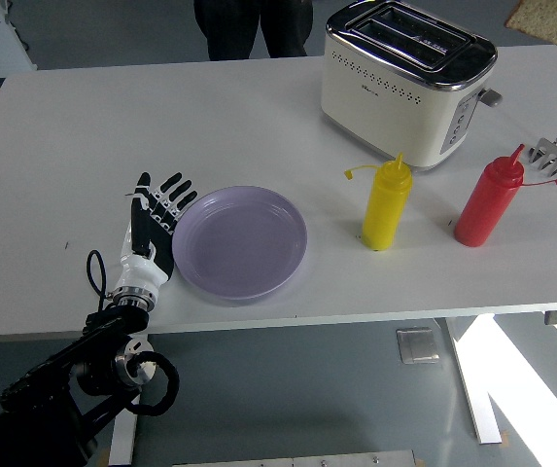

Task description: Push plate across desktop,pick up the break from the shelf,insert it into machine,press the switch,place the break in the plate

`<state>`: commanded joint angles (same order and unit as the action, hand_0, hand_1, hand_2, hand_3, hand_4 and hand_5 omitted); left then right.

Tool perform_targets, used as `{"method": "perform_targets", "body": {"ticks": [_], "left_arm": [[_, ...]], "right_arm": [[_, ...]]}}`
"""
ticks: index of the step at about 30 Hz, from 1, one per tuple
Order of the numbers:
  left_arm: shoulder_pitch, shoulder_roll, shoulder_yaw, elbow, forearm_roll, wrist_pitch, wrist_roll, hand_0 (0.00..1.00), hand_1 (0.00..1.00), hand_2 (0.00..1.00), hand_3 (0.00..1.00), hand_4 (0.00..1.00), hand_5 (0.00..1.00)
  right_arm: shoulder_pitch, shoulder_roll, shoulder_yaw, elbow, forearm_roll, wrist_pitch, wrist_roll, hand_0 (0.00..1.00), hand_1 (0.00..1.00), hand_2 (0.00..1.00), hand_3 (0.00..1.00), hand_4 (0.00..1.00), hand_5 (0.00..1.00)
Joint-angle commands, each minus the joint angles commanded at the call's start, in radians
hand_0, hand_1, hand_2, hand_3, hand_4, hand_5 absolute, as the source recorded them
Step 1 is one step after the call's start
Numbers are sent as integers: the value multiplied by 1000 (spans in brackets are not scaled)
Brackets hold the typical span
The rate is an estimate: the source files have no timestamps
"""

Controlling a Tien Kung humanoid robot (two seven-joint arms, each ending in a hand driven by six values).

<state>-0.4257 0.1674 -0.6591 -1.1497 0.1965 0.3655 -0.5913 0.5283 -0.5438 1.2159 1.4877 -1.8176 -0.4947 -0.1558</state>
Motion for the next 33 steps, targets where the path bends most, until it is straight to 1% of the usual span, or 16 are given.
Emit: {"method": "perform_targets", "body": {"ticks": [7,8,9,11,14,15,20,21,26,28,29,33], "left_arm": [[19,19,-85,-39,49,30,-6,819,768,741,722,660,998],[24,24,-101,-47,58,34,-4,819,768,741,722,660,998],[30,31,-120,-59,68,38,-2,819,766,743,721,656,998],[41,41,-155,-77,83,44,1,819,766,743,721,656,998],[58,62,-213,-108,106,54,3,819,766,743,721,656,998],[63,67,-229,-116,111,55,4,817,766,742,721,653,998],[92,90,-308,-161,144,60,12,817,766,742,721,653,998],[100,95,-326,-172,154,62,14,820,765,741,720,653,998],[139,114,-406,-229,212,71,21,820,765,741,720,653,998],[160,126,-444,-255,239,76,29,820,761,735,713,649,997],[164,128,-452,-259,244,77,31,820,761,735,713,649,997],[206,150,-522,-299,264,84,46,818,754,730,708,649,995]], "right_arm": [[49,-12,-23,50,119,7,-37,464,489,483,455,192,2],[61,-14,-29,56,137,5,-48,464,489,483,455,192,2],[76,-17,-39,61,160,2,-64,467,487,483,453,169,2],[103,-21,-55,66,203,-2,-88,467,487,483,453,169,2],[156,-20,-90,57,269,-19,-128,467,487,483,453,169,2],[171,-18,-101,52,291,-23,-137,474,488,483,454,151,2],[248,5,-160,0,377,-53,-170,474,488,483,454,151,2],[265,15,-174,-17,393,-61,-176,479,487,483,454,131,2],[330,62,-236,-103,460,-87,-196,479,487,483,454,131,2],[357,85,-264,-145,488,-96,-196,486,487,483,452,130,2],[362,89,-270,-154,494,-98,-196,486,487,483,452,130,2],[403,125,-315,-235,529,-111,-191,489,486,482,452,132,2]]}}
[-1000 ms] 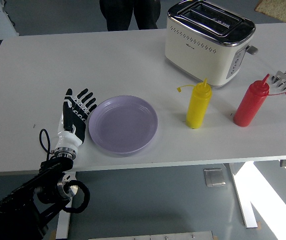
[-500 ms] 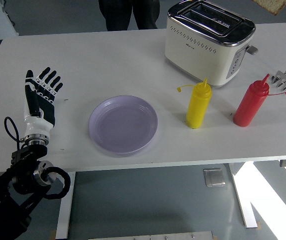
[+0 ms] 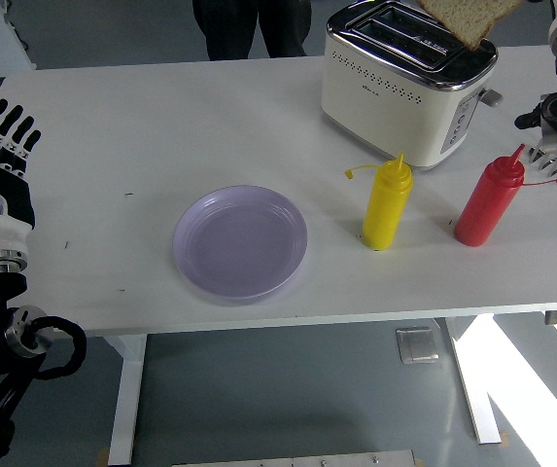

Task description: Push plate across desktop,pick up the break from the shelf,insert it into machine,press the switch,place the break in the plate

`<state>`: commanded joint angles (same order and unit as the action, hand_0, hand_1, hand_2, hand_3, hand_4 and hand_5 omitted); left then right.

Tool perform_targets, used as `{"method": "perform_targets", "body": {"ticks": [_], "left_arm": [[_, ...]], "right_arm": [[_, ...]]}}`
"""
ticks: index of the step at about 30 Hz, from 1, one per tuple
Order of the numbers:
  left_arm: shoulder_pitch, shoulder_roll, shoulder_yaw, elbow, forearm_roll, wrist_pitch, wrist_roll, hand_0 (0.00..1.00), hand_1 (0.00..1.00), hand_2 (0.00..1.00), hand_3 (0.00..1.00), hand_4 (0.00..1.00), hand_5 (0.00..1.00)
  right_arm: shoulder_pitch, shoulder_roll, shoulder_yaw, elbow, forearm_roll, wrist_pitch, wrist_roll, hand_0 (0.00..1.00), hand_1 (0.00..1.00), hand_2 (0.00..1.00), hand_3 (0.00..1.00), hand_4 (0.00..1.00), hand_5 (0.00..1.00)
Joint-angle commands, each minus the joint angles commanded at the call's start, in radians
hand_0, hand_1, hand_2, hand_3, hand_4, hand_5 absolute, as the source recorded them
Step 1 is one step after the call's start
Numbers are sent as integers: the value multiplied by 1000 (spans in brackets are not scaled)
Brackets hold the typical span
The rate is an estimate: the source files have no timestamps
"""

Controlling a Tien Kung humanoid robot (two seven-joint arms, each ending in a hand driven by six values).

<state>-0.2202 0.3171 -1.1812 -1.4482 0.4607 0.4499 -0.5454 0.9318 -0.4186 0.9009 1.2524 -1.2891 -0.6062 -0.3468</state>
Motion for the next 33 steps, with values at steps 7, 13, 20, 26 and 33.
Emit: {"method": "perform_targets", "body": {"ticks": [7,13,20,26,33], "left_arm": [[57,10,-92,-39,-72,-21,18,815,750,725,704,650,993],[75,3,-139,-49,-184,-64,33,811,747,723,700,652,992],[76,-1,-154,-52,-288,-96,52,805,746,720,697,652,989],[69,-6,-143,-50,-319,-104,55,806,745,720,697,657,986],[67,-8,-144,-50,-325,-106,56,805,744,717,694,661,983]], "right_arm": [[54,45,-58,-109,15,-12,9,490,484,483,452,132,2],[95,79,-92,-168,0,-18,19,491,484,482,453,132,2],[140,115,-125,-231,-7,-22,24,490,482,482,453,135,2],[170,148,-162,-301,-18,-22,25,494,482,483,454,135,2],[186,178,-201,-364,-42,-27,13,493,482,483,455,137,2]]}}
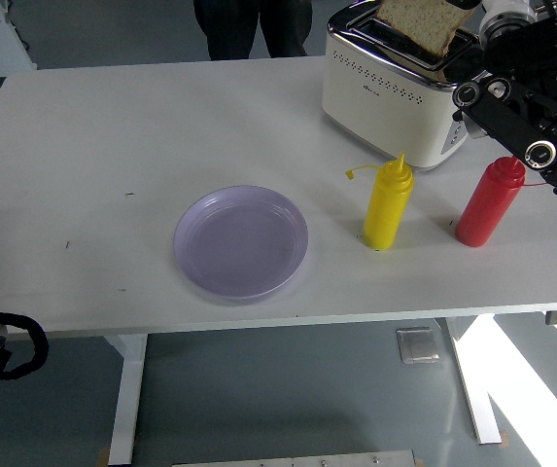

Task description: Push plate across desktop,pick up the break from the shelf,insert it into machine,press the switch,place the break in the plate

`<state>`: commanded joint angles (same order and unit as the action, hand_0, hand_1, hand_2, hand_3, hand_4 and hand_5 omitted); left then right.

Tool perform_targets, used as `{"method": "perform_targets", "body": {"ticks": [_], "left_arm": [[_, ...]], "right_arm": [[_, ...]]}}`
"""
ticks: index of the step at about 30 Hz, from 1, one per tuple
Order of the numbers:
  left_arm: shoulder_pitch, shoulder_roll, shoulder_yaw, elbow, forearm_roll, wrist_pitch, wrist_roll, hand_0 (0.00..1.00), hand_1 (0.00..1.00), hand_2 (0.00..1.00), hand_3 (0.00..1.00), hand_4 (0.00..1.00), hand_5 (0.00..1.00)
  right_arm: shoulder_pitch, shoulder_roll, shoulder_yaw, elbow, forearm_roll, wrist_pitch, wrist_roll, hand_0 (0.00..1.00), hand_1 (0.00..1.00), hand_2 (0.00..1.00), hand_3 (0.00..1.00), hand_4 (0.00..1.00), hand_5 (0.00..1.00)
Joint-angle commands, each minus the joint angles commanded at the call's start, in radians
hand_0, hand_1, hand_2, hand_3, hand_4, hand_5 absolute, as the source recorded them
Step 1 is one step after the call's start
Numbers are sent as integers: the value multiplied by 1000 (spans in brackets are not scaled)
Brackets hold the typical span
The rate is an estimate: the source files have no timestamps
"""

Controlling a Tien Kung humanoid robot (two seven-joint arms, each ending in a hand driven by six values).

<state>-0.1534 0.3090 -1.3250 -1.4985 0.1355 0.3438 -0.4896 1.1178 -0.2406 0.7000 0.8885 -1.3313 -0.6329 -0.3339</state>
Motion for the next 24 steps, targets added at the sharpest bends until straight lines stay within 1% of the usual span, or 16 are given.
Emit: {"method": "perform_targets", "body": {"ticks": [9,14,20,21,24], "left_arm": [[-4,-1,-2,1,-2,2,2,802,743,716,695,664,979],[-5,0,-6,0,-5,-1,3,802,743,716,695,664,979],[-5,2,-19,-9,-29,-10,14,802,745,716,696,665,979],[-5,2,-21,-10,-35,-12,16,802,744,716,696,666,980],[-5,3,-31,-16,-69,-24,29,802,744,716,696,666,980]], "right_arm": [[4,30,-22,-52,-59,-10,-36,490,484,484,456,139,2],[4,41,-38,-69,-76,-8,-40,490,484,484,456,139,2],[7,56,-62,-81,-107,8,-34,492,486,489,462,140,2],[7,58,-65,-83,-111,11,-32,474,510,527,521,136,2],[8,63,-77,-91,-119,32,-30,474,510,527,521,136,2]]}}
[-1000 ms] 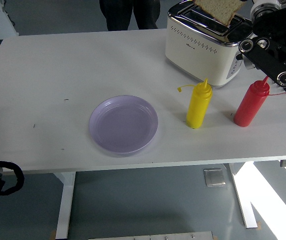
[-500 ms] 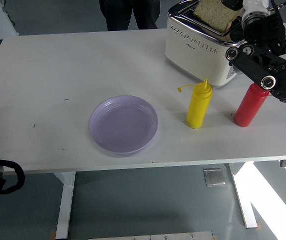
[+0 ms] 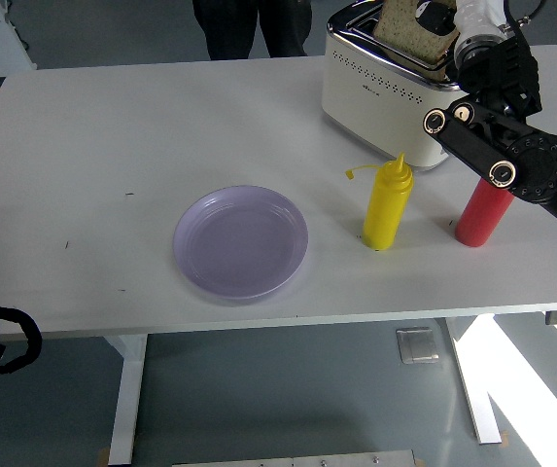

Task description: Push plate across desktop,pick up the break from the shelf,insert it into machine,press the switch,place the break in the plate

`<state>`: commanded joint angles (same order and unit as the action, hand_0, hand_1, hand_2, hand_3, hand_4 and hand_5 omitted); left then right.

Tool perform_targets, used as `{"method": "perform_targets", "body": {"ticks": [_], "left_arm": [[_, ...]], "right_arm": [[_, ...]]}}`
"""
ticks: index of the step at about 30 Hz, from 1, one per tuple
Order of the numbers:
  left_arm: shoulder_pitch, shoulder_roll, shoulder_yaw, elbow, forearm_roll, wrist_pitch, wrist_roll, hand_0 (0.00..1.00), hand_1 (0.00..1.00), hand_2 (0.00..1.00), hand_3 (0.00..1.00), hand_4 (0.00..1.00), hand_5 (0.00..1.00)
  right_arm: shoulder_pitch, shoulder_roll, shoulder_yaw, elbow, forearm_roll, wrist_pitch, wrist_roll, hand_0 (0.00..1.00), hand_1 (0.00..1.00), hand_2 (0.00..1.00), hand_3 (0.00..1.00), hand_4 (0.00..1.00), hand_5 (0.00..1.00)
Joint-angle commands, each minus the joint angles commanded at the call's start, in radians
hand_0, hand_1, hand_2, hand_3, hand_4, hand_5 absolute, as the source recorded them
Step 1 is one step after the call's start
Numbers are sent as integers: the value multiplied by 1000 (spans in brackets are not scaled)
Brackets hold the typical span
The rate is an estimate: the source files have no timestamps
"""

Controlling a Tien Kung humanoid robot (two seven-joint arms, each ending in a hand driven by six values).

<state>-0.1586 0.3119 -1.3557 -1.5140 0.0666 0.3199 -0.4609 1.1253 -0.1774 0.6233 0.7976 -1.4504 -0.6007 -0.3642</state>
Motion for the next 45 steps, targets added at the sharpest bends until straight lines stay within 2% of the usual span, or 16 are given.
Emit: {"method": "perform_targets", "body": {"ticks": [2,3,8,9,14,15,20,21,26,27,32,33,38,39,45], "left_arm": [[0,0,-2,-2,-18,-6,6,802,744,716,696,666,980],[0,0,-2,-2,-22,-7,8,803,745,717,697,667,981],[-2,0,2,-3,-36,-10,11,803,745,717,697,667,981],[-3,0,4,-3,-37,-11,12,803,745,717,698,666,981],[-6,-1,10,-3,-44,-13,14,803,745,717,698,666,981],[-6,-1,11,-3,-47,-15,15,803,745,717,699,668,983],[-8,-1,15,-4,-72,-28,23,803,745,717,699,668,983],[-9,-2,17,-3,-79,-31,25,803,745,717,700,671,988],[-10,-5,24,5,-107,-45,30,803,745,717,700,671,988],[-9,-5,25,7,-114,-49,32,803,745,718,699,673,989],[-7,-8,29,13,-128,-56,34,803,745,718,699,673,989],[-6,-9,30,14,-129,-56,34,803,745,717,699,674,990],[-3,-10,32,17,-135,-59,36,803,745,717,699,674,990],[-3,-10,32,17,-136,-59,36,802,745,719,701,673,992],[-1,-11,39,18,-136,-56,37,802,745,719,702,674,993]], "right_arm": [[0,3,-7,-5,-6,14,2,474,510,527,521,136,2],[1,4,-9,-7,-9,19,3,503,533,551,546,311,2],[3,13,-23,-16,-21,35,7,503,533,551,546,311,2],[4,16,-25,-19,-22,37,7,520,563,571,550,387,2],[8,27,-29,-38,-15,53,11,520,563,571,550,387,2],[9,28,-29,-41,-11,57,12,571,626,633,583,416,2],[11,35,-32,-61,12,77,14,571,626,633,583,416,2],[11,37,-33,-66,17,80,14,637,683,700,639,450,5],[11,44,-33,-83,28,95,14,637,683,700,639,450,5],[10,45,-33,-85,30,100,13,669,716,748,704,510,58],[6,46,-34,-86,36,120,14,669,716,748,704,510,58],[5,46,-34,-85,38,125,15,687,741,773,735,603,143],[3,46,-31,-82,39,137,22,687,741,773,735,603,143],[3,46,-31,-81,38,139,23,692,744,789,748,682,215],[2,46,-21,-79,37,154,30,694,749,796,750,693,227]]}}
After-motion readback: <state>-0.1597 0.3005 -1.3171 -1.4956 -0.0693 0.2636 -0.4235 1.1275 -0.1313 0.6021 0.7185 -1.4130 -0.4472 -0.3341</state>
